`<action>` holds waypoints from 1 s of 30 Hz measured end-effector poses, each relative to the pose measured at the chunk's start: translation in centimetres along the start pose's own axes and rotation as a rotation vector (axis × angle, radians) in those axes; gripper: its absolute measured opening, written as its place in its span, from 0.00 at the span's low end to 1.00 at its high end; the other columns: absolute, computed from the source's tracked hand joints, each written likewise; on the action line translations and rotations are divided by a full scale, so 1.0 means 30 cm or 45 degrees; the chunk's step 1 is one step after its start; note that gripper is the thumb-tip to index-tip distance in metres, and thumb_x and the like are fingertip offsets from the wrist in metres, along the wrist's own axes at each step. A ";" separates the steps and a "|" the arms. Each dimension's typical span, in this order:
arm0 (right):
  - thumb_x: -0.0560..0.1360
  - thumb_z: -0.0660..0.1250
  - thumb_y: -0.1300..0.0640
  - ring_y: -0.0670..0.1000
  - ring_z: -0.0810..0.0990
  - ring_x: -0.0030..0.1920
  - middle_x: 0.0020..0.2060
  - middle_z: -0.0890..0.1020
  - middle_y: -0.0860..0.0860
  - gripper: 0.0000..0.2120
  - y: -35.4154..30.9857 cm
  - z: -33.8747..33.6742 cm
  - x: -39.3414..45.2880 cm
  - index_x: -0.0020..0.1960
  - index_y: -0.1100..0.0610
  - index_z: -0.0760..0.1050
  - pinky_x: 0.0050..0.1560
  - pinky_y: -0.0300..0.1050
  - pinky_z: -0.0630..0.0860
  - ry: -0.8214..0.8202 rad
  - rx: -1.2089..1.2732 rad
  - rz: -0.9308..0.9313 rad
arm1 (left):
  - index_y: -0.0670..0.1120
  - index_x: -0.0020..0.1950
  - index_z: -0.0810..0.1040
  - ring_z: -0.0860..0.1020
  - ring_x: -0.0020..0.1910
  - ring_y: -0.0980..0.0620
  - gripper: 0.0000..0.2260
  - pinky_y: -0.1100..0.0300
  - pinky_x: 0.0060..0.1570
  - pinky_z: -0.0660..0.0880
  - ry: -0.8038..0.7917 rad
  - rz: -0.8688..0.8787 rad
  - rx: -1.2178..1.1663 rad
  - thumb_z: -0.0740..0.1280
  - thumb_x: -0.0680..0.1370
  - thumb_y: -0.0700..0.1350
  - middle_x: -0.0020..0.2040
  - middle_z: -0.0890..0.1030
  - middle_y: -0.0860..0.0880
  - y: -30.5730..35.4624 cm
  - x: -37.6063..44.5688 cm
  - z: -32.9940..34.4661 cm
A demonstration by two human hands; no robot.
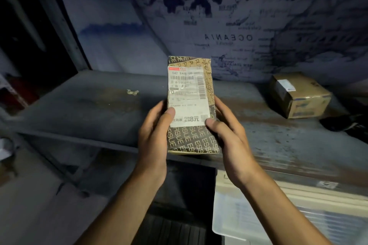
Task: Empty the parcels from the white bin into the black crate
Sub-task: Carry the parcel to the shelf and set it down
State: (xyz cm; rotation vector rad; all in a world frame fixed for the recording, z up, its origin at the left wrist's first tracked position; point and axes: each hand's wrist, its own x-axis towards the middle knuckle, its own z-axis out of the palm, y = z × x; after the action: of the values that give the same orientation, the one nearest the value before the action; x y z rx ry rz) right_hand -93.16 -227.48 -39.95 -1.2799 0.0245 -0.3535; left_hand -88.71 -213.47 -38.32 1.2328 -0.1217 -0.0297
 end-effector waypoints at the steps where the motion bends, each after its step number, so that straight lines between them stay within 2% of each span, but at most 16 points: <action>1: 0.79 0.64 0.66 0.47 0.82 0.61 0.62 0.83 0.46 0.26 0.028 -0.009 0.001 0.75 0.51 0.70 0.54 0.38 0.80 -0.004 -0.004 -0.037 | 0.50 0.61 0.80 0.84 0.55 0.50 0.11 0.55 0.53 0.80 -0.020 0.017 -0.021 0.64 0.82 0.42 0.55 0.86 0.49 -0.027 0.001 -0.007; 6: 0.79 0.66 0.62 0.48 0.82 0.62 0.63 0.82 0.46 0.26 0.166 -0.052 -0.017 0.76 0.51 0.69 0.58 0.41 0.79 -0.038 -0.009 -0.203 | 0.46 0.67 0.77 0.83 0.57 0.48 0.15 0.56 0.53 0.81 -0.108 0.134 -0.098 0.62 0.81 0.41 0.57 0.85 0.46 -0.164 -0.017 -0.050; 9: 0.78 0.68 0.61 0.48 0.82 0.62 0.63 0.83 0.47 0.27 0.228 -0.073 -0.029 0.76 0.51 0.70 0.57 0.41 0.80 -0.060 -0.001 -0.279 | 0.44 0.68 0.77 0.83 0.59 0.46 0.16 0.54 0.55 0.80 -0.127 0.208 -0.138 0.63 0.81 0.41 0.58 0.85 0.45 -0.233 -0.024 -0.066; 13: 0.74 0.66 0.59 0.49 0.81 0.64 0.64 0.82 0.48 0.29 0.281 -0.088 -0.053 0.76 0.52 0.69 0.63 0.46 0.78 -0.055 -0.005 -0.353 | 0.43 0.67 0.77 0.83 0.57 0.47 0.15 0.57 0.52 0.79 -0.127 0.296 -0.176 0.64 0.81 0.41 0.57 0.85 0.45 -0.294 -0.055 -0.081; 16: 0.75 0.66 0.60 0.49 0.81 0.64 0.65 0.82 0.47 0.29 0.296 -0.092 -0.106 0.76 0.52 0.69 0.65 0.49 0.77 -0.075 -0.015 -0.377 | 0.43 0.67 0.77 0.83 0.58 0.46 0.19 0.56 0.53 0.80 -0.146 0.355 -0.183 0.66 0.76 0.44 0.57 0.85 0.45 -0.317 -0.104 -0.104; 21: 0.75 0.67 0.61 0.48 0.82 0.63 0.64 0.82 0.48 0.29 0.310 -0.083 -0.275 0.76 0.52 0.70 0.58 0.43 0.80 -0.064 -0.047 -0.386 | 0.44 0.67 0.77 0.82 0.60 0.45 0.17 0.54 0.57 0.79 -0.171 0.394 -0.192 0.65 0.78 0.43 0.58 0.85 0.45 -0.346 -0.248 -0.169; 24: 0.79 0.64 0.67 0.47 0.84 0.59 0.62 0.83 0.49 0.27 0.293 -0.060 -0.406 0.76 0.53 0.69 0.50 0.38 0.80 -0.064 -0.045 -0.326 | 0.45 0.67 0.77 0.83 0.58 0.46 0.14 0.55 0.55 0.80 -0.173 0.337 -0.175 0.63 0.81 0.40 0.57 0.85 0.46 -0.340 -0.358 -0.214; 27: 0.79 0.62 0.70 0.44 0.85 0.55 0.57 0.85 0.46 0.26 0.288 -0.030 -0.542 0.75 0.54 0.70 0.47 0.35 0.79 -0.053 -0.064 -0.295 | 0.45 0.67 0.77 0.83 0.58 0.46 0.17 0.54 0.55 0.80 -0.199 0.315 -0.168 0.66 0.78 0.42 0.56 0.86 0.46 -0.332 -0.476 -0.274; 30: 0.79 0.63 0.69 0.45 0.84 0.57 0.61 0.84 0.48 0.26 0.290 0.002 -0.666 0.75 0.52 0.71 0.48 0.36 0.79 -0.057 -0.087 -0.262 | 0.46 0.66 0.78 0.83 0.58 0.47 0.19 0.54 0.54 0.80 -0.193 0.307 -0.146 0.68 0.75 0.44 0.57 0.85 0.46 -0.320 -0.588 -0.339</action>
State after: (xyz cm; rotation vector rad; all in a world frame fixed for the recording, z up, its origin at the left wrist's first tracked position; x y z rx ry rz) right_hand -109.92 -219.91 -51.64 -1.3616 -0.1350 -0.5040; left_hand -104.71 -205.54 -52.04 1.0937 -0.3951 0.0786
